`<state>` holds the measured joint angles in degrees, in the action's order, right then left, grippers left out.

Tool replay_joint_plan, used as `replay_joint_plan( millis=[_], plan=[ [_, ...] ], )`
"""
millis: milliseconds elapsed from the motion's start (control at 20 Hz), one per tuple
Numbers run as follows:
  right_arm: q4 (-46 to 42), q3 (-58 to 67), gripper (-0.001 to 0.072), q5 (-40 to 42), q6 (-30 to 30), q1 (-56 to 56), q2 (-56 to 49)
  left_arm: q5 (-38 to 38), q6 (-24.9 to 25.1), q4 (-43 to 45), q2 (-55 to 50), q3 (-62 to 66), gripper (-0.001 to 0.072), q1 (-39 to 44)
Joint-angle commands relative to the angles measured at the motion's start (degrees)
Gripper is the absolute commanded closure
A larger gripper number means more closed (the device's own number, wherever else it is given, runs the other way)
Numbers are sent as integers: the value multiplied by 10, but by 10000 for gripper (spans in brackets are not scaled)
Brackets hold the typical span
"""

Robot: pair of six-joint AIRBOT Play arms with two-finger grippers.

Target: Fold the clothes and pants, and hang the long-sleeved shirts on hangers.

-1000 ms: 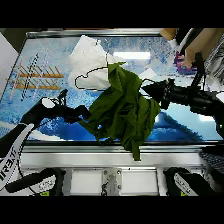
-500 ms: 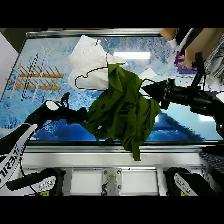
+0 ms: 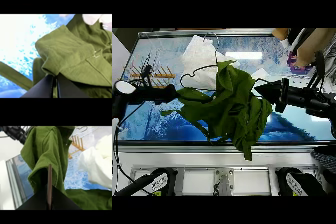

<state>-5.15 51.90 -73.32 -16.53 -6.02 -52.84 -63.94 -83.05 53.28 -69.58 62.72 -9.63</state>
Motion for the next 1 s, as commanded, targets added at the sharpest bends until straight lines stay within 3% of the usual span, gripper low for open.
replay_joint_plan(
  millis=[0, 200, 450, 750, 950],
  plan=[
    [-37, 0, 703, -38, -2, 1, 7, -56, 8, 18, 23, 53, 693, -26],
    [-78, 0, 703, -31, -2, 0, 10, -85, 11, 27, 52, 88, 692, -25],
    [16, 0, 704, 4, 8, 0, 10, -148, 23, 28, 48, 94, 692, -25],
    [-61, -6, 704, -82, -22, 6, 10, -129, 17, 21, 48, 99, 692, -25],
    [-19, -73, 704, -68, 5, 37, 9, -149, 16, 23, 71, 146, 692, -1]
  ],
)
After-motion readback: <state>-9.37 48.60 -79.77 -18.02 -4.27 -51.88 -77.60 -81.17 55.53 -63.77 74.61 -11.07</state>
